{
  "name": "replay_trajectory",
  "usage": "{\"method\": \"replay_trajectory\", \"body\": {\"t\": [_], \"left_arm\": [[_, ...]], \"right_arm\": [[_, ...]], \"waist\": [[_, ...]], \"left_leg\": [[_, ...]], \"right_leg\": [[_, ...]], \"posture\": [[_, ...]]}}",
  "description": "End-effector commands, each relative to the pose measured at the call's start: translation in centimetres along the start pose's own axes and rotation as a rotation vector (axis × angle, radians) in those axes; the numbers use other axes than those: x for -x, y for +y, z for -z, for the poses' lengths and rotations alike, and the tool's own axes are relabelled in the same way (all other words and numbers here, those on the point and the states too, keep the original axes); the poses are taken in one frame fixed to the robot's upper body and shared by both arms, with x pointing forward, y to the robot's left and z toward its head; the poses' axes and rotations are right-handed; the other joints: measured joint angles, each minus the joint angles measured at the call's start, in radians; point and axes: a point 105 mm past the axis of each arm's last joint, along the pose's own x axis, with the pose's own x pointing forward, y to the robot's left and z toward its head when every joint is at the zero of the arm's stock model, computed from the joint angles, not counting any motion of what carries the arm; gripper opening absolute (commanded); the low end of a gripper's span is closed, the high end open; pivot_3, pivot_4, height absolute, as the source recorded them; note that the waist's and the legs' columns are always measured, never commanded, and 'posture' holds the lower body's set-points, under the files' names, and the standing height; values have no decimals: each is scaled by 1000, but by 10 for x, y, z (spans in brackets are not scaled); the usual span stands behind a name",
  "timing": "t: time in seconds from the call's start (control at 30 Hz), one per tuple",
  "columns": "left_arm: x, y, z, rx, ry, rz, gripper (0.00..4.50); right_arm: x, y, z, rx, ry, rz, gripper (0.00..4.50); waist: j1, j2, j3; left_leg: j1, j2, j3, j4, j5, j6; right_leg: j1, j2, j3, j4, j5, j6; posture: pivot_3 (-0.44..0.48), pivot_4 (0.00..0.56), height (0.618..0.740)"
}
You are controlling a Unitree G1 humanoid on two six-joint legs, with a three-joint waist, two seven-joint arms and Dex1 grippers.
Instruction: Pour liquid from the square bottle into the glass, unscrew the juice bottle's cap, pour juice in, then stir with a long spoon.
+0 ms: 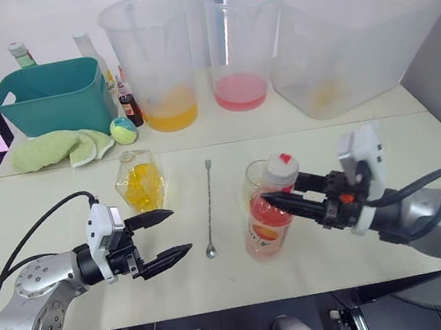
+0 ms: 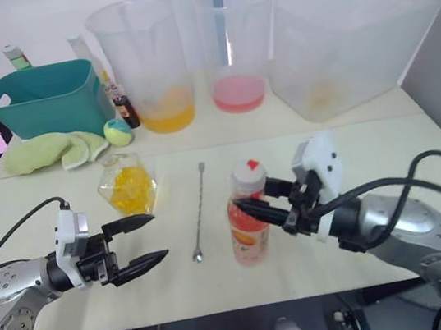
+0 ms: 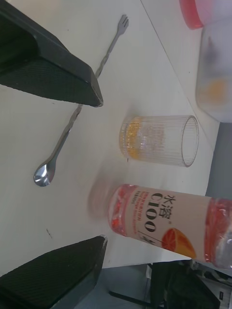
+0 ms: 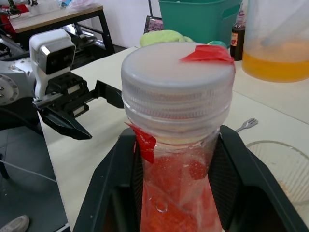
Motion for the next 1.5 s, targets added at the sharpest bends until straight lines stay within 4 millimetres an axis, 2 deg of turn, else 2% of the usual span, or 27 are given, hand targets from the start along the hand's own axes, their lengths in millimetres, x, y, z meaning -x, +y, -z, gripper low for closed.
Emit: {"method": "replay_trajectory", "body": {"t": [0.03, 0.2, 0.37, 0.4, 0.6, 0.63, 0.8, 0.97, 1.2, 1.3, 1.5], "left_arm": [[0, -2, -9, -55, -20, -1, 4500], [0, -1, -10, -61, -22, -15, 4500], [1, 0, -11, -62, -22, -22, 4500], [1, 0, -11, -62, -22, -24, 4500], [2, -3, -10, -49, -22, -31, 4500], [2, -2, -10, -44, -22, -29, 4500], [0, 0, -10, -42, -15, -12, 4500], [1, 3, -12, -45, 2, -1, 4500], [7, 2, -16, -49, 23, 5, 4500], [8, 2, -16, -47, 26, -4, 4500], [5, -5, -13, -33, 23, 0, 4500]], "right_arm": [[-2, 0, -2, 86, -61, -3, 1320], [-5, -2, 22, 102, -30, -12, 1319], [-3, -7, 31, 93, -12, -16, 1319], [-2, -7, 30, 87, -13, -24, 2371], [6, -9, 21, 64, -4, -84, 4443], [7, -9, 20, 60, 11, -127, 4479], [4, -25, 10, 126, 46, -290, 4479], [-6, -28, 11, 214, 61, -479, 4479], [-13, -32, 10, 240, 38, -562, 4479], [-14, -32, 6, 237, 14, -560, 3684], [-14, -22, 5, 220, -22, -527, 1655]], "waist": [[1, 0, 0], [5, 0, 0], [2, -1, -1], [2, -1, -1], [8, -1, 0], [9, -1, 0], [15, -2, 0], [21, -1, 0], [28, -1, 0], [27, -1, 0], [27, -1, 0]], "left_leg": [[-2, 0, -1, 1, 0, 0], [-4, 0, -5, 5, 0, 1], [0, 0, -6, 6, 0, 1], [3, 0, -6, 6, 0, 1], [6, 0, -6, 5, 0, 1], [6, 0, -6, 5, 0, 1], [7, 0, -6, 6, 0, 1], [7, 0, -6, 5, -1, 1], [6, 0, -6, 5, -1, 2], [6, 0, -6, 5, -1, 2], [6, 0, -6, 5, -1, 2]], "right_leg": [[-1, 0, -1, 0, 0, 0], [0, 0, -4, 0, 0, 0], [5, 1, -4, 0, 0, 0], [8, 2, -4, 0, 0, 0], [12, 1, -4, 0, 0, 0], [12, 1, -4, -1, 0, 0], [13, 1, -4, -1, 0, -1], [12, 1, -4, -1, 0, -1], [12, 0, -6, 0, 0, -1], [12, 0, -7, 0, 0, -1], [12, 0, -7, 1, 0, -1]], "posture": [[0, 150, 730], [0, 150, 730], [0, 150, 730], [0, 150, 730], [0, 150, 730], [0, 150, 730], [0, 150, 730], [0, 150, 730], [0, 150, 730], [0, 150, 730], [0, 150, 730]]}}
